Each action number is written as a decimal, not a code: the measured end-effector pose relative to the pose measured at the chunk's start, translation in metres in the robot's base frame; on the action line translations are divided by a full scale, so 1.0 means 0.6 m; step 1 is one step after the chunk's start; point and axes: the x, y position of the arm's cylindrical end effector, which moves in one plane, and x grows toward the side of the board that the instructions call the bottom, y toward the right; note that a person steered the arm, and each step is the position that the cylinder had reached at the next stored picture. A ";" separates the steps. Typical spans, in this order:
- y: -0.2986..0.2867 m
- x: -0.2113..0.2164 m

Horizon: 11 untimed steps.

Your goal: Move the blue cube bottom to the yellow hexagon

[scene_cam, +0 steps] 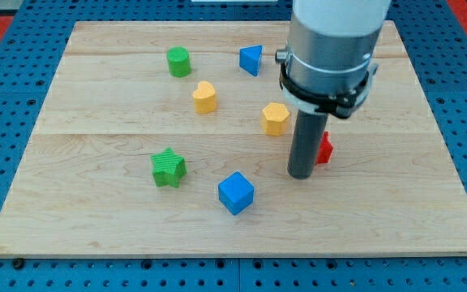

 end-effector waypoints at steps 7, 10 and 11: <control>-0.171 0.061; -0.134 0.074; -0.134 0.074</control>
